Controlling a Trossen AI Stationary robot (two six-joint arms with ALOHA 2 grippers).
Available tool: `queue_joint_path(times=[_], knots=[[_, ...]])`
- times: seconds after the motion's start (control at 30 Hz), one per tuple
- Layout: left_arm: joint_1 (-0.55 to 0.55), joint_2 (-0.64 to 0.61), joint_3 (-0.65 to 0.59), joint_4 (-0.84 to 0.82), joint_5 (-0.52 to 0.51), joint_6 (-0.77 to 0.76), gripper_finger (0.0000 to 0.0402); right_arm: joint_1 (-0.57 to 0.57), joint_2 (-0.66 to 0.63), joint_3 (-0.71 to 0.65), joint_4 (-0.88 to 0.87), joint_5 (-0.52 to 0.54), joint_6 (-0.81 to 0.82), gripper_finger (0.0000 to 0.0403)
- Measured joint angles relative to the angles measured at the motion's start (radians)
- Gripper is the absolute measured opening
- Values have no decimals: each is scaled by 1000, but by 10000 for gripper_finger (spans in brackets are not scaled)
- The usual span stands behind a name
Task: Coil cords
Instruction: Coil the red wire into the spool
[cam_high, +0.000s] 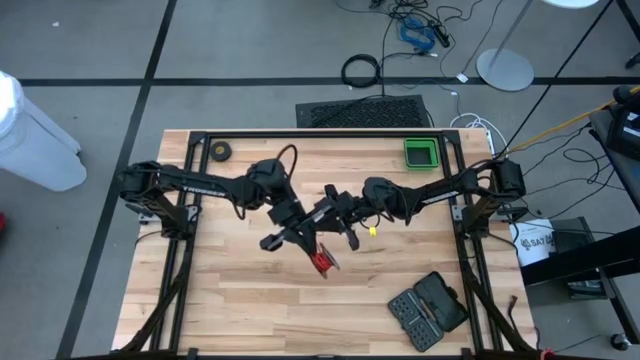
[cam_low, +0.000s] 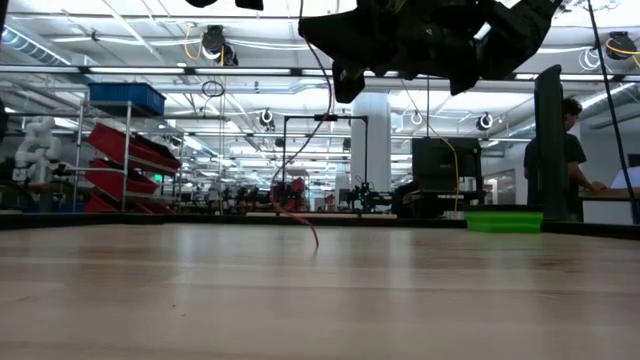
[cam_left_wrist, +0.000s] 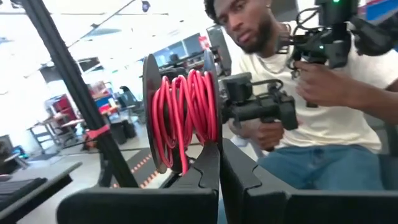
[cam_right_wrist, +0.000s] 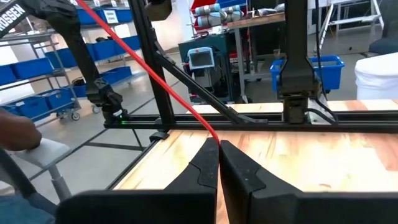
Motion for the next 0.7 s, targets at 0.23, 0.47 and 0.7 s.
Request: queue_joint_path(times=[0.23,0.47,0.7], knots=[[16,0,0,22,-60,-73,2,0,-1,0,-44,-10,-7,0],[78,0,0,-104,-144,-103,2,-7,-9,0,-200,-72,-45,0],[109,0,0,-198,-202,-95,2,-10,-83,-2,-410,-69,-91,0]])
